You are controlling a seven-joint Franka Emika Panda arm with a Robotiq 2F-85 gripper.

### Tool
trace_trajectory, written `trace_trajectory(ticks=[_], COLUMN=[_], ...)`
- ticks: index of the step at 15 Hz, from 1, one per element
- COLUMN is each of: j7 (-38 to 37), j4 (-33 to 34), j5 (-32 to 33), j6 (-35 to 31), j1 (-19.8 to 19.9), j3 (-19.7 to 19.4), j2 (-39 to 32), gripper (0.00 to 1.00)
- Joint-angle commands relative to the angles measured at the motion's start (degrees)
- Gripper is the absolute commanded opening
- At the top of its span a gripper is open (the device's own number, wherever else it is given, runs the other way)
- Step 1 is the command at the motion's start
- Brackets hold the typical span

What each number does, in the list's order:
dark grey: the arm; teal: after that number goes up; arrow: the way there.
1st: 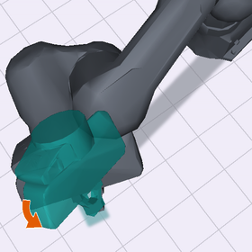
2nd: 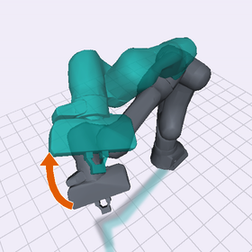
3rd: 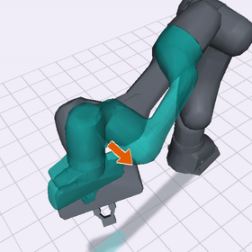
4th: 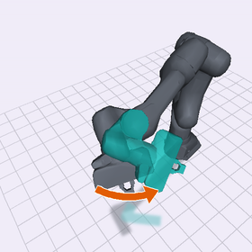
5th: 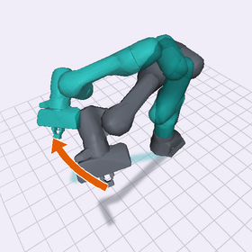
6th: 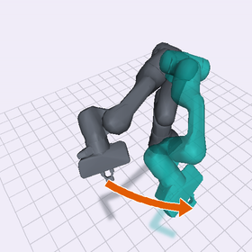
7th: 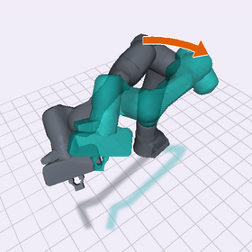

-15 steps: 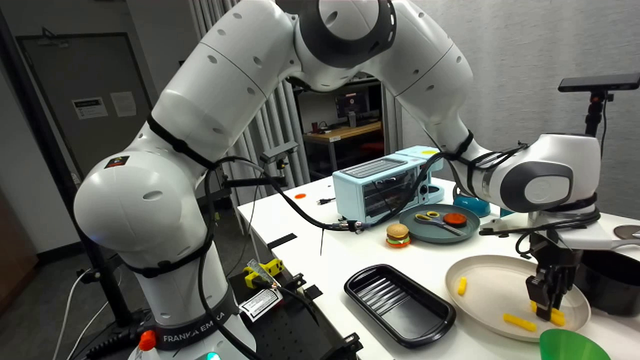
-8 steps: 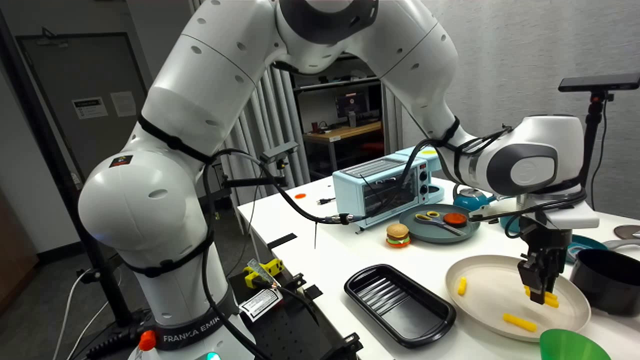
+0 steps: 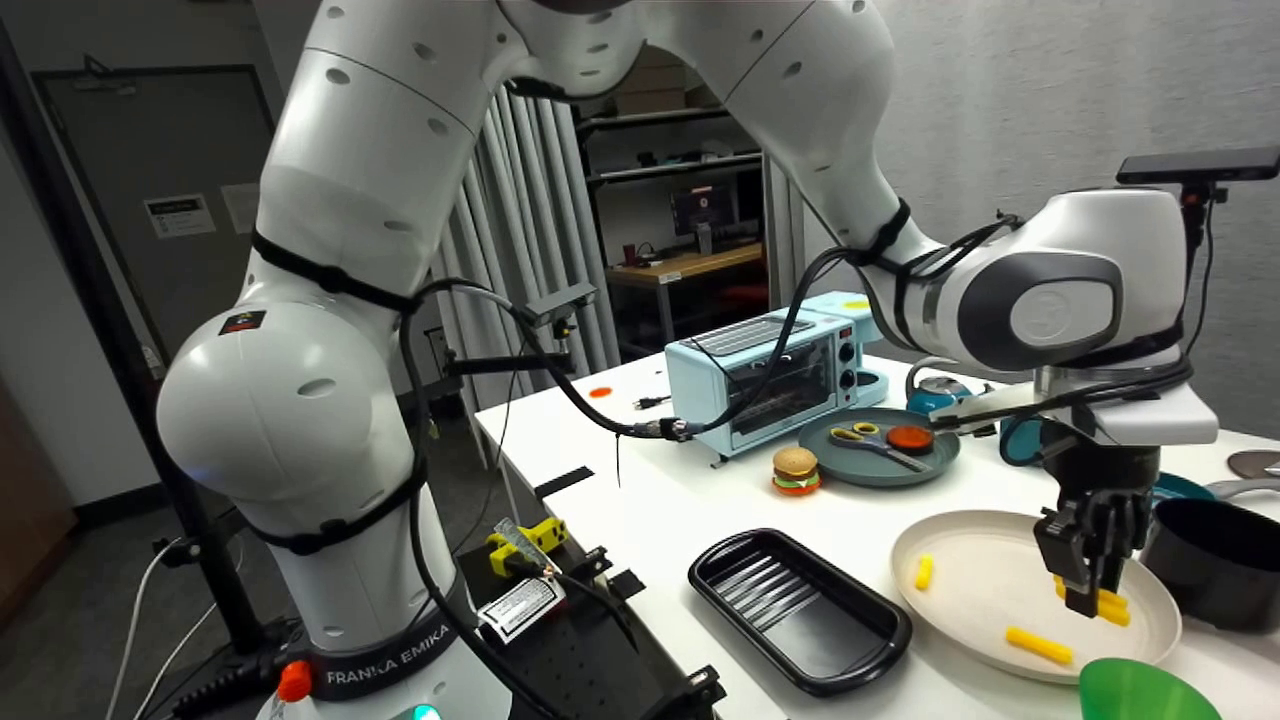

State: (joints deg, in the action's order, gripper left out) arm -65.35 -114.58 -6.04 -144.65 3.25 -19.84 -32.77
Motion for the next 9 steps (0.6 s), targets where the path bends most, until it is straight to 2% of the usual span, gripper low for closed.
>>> trace_trajectory(ticks=[1,9], j7=[-0.7,-0.7], j4=[-6.0,-9.8], j5=[1.9,2.1], j6=[-2.5,-2.7], j1=[0.2,2.0], j3=[-1.3,-3.6], j2=[4.8,7.8], gripper=[0.08,0.08])
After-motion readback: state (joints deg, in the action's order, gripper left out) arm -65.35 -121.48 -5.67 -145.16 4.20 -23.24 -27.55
